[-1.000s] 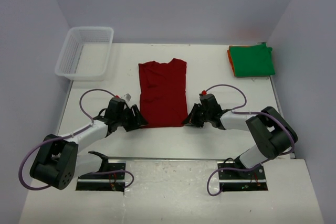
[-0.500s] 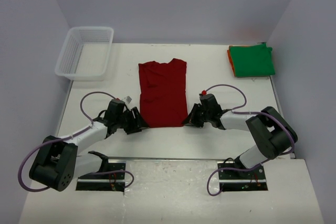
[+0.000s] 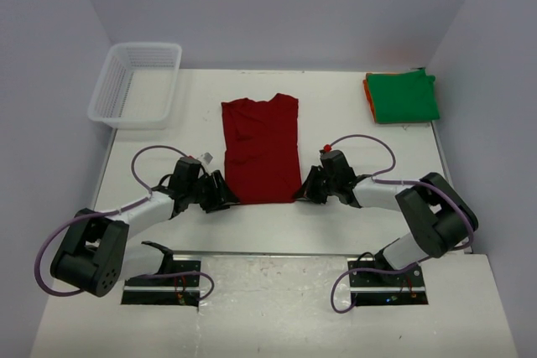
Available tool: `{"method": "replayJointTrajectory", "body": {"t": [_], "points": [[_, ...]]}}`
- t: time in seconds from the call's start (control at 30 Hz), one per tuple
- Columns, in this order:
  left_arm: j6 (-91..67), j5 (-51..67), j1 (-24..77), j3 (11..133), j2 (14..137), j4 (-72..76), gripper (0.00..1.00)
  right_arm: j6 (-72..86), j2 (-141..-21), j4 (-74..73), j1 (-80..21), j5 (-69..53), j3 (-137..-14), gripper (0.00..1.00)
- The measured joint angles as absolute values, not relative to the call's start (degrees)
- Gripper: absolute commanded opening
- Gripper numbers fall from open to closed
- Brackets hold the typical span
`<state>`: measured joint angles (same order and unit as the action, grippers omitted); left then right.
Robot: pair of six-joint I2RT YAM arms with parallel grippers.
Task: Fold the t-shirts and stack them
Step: Grab one side of the 2/3 rectangular tshirt with both arms
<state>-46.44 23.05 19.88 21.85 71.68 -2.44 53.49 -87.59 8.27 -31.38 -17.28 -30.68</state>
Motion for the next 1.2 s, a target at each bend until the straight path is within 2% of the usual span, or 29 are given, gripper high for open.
{"method": "replayJointTrajectory", "body": {"t": [0.4,0.77,0.83,0.9,0.93,0.97,1.2], "points": [[-46.4,20.3,19.9,23.4,70.5,-7.2,0.50,53.3,-86.9,7.5,-31.4,-17.0,-30.5,0.00],[-46.5,20.2,19.9,25.1,74.1,-7.1,0.38,52.5,-85.7,6.1,-31.4,-16.4,-30.3,0.00],[-46.5,20.7,19.9,25.2,74.7,-6.6,0.33,52.4,-85.3,5.7,-31.4,-16.2,-30.2,0.00],[-46.4,20.9,19.9,25.2,75.4,-6.2,0.23,52.4,-85.1,5.4,-31.4,-16.0,-30.2,0.00],[-46.5,20.9,19.9,25.2,75.7,-6.1,0.10,52.3,-85.1,5.3,-31.4,-16.0,-30.2,0.00],[-46.6,21.0,19.9,25.2,76.0,-6.0,0.02,52.3,-85.1,5.3,-31.4,-16.0,-30.2,0.00],[-46.5,21.2,19.8,24.5,75.6,-5.3,0.00,51.8,-85.1,5.1,-31.4,-15.9,-30.2,0.00]]}}
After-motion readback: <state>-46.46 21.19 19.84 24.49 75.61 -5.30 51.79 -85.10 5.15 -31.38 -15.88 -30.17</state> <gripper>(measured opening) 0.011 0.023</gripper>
